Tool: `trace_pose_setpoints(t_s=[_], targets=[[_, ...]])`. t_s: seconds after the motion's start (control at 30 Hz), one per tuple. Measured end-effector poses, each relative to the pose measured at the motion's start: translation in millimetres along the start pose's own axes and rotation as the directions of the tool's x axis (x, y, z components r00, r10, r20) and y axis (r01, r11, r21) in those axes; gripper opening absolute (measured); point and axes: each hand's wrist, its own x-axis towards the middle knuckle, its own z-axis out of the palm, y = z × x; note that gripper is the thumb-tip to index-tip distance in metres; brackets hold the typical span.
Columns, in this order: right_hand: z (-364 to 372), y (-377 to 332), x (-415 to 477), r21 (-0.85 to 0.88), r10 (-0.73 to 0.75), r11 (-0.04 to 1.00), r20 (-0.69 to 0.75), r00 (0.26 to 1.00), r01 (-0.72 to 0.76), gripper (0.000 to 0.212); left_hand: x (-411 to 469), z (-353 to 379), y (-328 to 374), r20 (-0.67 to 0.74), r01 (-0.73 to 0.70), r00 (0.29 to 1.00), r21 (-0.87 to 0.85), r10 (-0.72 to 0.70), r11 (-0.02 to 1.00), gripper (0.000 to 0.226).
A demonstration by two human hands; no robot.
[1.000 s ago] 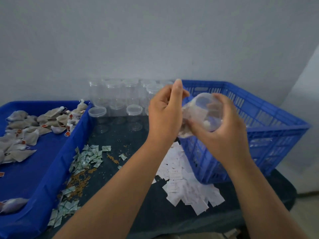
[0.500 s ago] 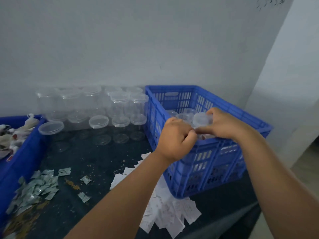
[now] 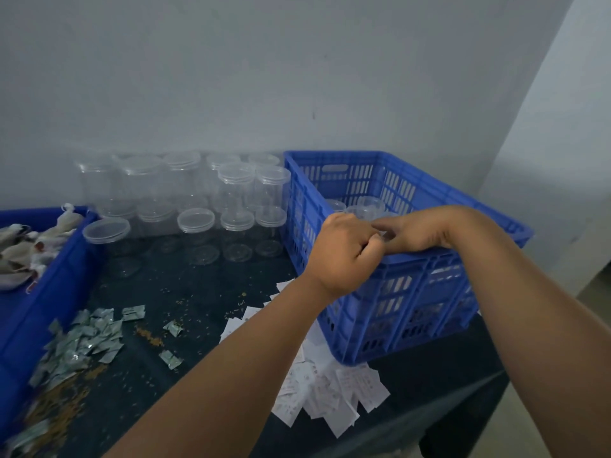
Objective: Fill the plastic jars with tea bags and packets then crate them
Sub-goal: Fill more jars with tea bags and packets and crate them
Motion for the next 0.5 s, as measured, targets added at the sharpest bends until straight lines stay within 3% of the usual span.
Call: trace_pose_setpoints(t_s=[0.13, 0.2, 0.27, 0.33, 0.4, 0.5], targets=[[-3.2, -2.0, -20.4, 0.057, -0.013, 0.998, -0.153, 0.988, 0.022, 0.089, 0.1, -7.1, 0.4, 0.042, 0.014, 0.999, 0.006, -0.015, 1.000, 0.038], [-7.5, -6.0, -35.4, 0.084, -0.076, 0.991, -0.320, 0.944, 0.108, 0.076, -4.2, -19.4, 2.9, 0.047, 0.013, 0.999, -0.016, -0.012, 1.000, 0.027], [-7.2, -15.4, -46.3, 0.075, -0.170, 0.966, -0.536, 0.827, 0.248, 0.054, -11.1, -37.0, 4.0, -0.034, -0.016, 0.999, -0.012, 0.015, 1.000, 0.021], [3.4, -32.2, -57.2, 0.040, -0.247, 0.916, -0.728, 0.639, 0.400, 0.038, -20.1, -55.9, 2.2, -0.090, -0.025, 0.996, 0.027, 0.028, 0.999, 0.020], [28.7, -58.8, -69.1, 0.037, -0.301, 0.817, -0.824, 0.480, 0.575, 0.024, -35.3, -75.7, -4.4, -0.092, -0.003, 0.996, 0.102, 0.013, 0.995, 0.019], [84.9, -97.7, -76.6, 0.089, -0.352, 0.688, -0.827, 0.438, 0.720, 0.013, -68.6, -101.5, -27.4, -0.065, 0.087, 0.995, 0.211, -0.074, 0.974, 0.018]])
